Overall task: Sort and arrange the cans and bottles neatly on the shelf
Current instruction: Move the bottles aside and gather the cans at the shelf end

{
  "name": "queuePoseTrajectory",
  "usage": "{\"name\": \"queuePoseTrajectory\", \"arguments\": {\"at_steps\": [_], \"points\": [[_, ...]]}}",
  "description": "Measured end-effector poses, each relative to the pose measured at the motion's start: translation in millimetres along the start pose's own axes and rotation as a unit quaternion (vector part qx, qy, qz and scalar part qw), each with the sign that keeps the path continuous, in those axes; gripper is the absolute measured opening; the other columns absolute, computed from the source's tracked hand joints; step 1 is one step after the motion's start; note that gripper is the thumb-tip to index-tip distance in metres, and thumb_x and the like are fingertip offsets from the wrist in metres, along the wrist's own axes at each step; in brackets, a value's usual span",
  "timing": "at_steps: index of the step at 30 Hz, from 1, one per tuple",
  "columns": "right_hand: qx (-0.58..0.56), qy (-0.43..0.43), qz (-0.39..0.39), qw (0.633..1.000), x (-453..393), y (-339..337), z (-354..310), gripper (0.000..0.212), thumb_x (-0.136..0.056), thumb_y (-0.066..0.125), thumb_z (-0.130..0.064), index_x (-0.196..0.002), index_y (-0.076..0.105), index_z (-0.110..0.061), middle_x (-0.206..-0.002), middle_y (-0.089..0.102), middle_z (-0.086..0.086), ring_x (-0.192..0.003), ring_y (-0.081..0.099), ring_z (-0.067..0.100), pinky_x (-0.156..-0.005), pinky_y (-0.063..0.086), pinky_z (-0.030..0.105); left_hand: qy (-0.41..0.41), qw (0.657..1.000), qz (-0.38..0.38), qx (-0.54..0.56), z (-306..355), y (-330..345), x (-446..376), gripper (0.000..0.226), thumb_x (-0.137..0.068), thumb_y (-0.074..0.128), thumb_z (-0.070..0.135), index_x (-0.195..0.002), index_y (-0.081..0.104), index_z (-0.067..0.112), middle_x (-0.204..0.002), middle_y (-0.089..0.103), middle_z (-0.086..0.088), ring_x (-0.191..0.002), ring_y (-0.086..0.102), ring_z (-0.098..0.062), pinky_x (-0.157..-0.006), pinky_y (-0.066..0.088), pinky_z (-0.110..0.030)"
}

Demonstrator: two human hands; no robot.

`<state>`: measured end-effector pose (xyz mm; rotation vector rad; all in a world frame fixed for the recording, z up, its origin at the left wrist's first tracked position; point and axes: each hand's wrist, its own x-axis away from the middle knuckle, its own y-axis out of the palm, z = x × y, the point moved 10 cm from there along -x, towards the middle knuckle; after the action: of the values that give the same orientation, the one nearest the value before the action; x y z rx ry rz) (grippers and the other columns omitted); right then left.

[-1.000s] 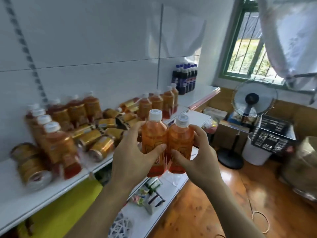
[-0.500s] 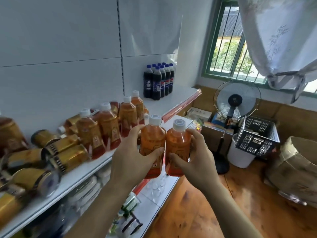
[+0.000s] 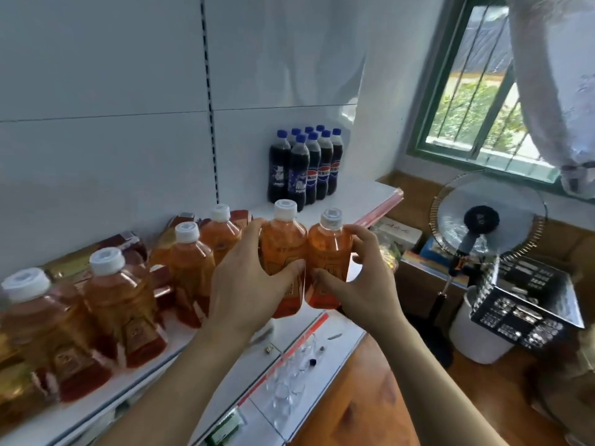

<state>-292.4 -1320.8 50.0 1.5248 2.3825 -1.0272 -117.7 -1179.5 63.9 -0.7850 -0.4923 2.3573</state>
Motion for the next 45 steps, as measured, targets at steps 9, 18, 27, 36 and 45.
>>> {"name": "queuePoseTrajectory", "arguments": {"at_steps": [9, 18, 27, 36, 45], "points": [[-0.052, -0.06, -0.111, 0.991, -128.9, 39.2, 64.5, 0.08, -0.077, 0.09, -0.049, -0.136, 0.036, -0.056, -0.126, 0.061, -0.026, -0.114, 0.056, -0.01, -0.082, 0.043, 0.008, -0.05, 0.993, 0.088, -0.063, -15.4, 58.6, -74.7, 0.085, -0.077, 0.082, 0.066, -0.146, 0.037, 0.047, -0.13, 0.056, 0.022, -0.119, 0.062, -0.012, -0.101, 0.054, -0.038], [-0.112, -0.096, -0.212, 0.966, -204.6, 101.4, 103.4, 0.076, -0.076, 0.087, -0.042, -0.132, 0.039, -0.059, -0.119, 0.066, -0.03, -0.117, 0.061, -0.008, -0.082, 0.046, 0.002, -0.128, 0.975, 0.138, -0.116, -47.6, 81.2, -114.3, 0.084, -0.077, 0.088, 0.056, -0.145, 0.039, 0.044, -0.133, 0.066, 0.012, -0.12, 0.066, -0.016, -0.101, 0.058, -0.044], [-0.127, -0.103, -0.254, 0.953, -227.9, 143.8, 120.3, 0.078, -0.078, 0.085, -0.034, -0.14, 0.04, -0.051, -0.123, 0.067, -0.027, -0.119, 0.064, 0.0, -0.095, 0.048, 0.021, -0.136, 0.97, 0.139, -0.147, -72.7, 89.1, -130.1, 0.083, -0.081, 0.083, 0.058, -0.147, 0.036, 0.044, -0.137, 0.063, 0.012, -0.127, 0.063, -0.017, -0.103, 0.057, -0.044], [-0.071, -0.136, -0.28, 0.948, -223.4, 155.2, 117.9, 0.092, -0.093, 0.074, -0.042, -0.164, 0.016, -0.044, -0.148, 0.057, -0.015, -0.137, 0.055, 0.009, -0.111, 0.051, 0.038, -0.108, 0.961, 0.143, -0.211, -62.6, 94.8, -129.8, 0.102, -0.087, 0.077, 0.058, -0.163, 0.015, 0.031, -0.157, 0.048, 0.0, -0.143, 0.05, -0.021, -0.111, 0.052, -0.046], [0.057, -0.292, -0.09, 0.95, -220.5, 97.4, 72.5, 0.078, -0.101, 0.062, -0.051, -0.164, 0.033, -0.014, -0.172, 0.029, 0.014, -0.163, 0.019, 0.031, -0.13, 0.024, 0.054, -0.091, 0.878, 0.178, -0.436, -6.4, 90.5, -105.1, 0.083, -0.098, 0.059, 0.057, -0.162, 0.032, 0.01, -0.167, 0.034, -0.015, -0.159, 0.023, -0.035, -0.124, 0.031, -0.058]]}}
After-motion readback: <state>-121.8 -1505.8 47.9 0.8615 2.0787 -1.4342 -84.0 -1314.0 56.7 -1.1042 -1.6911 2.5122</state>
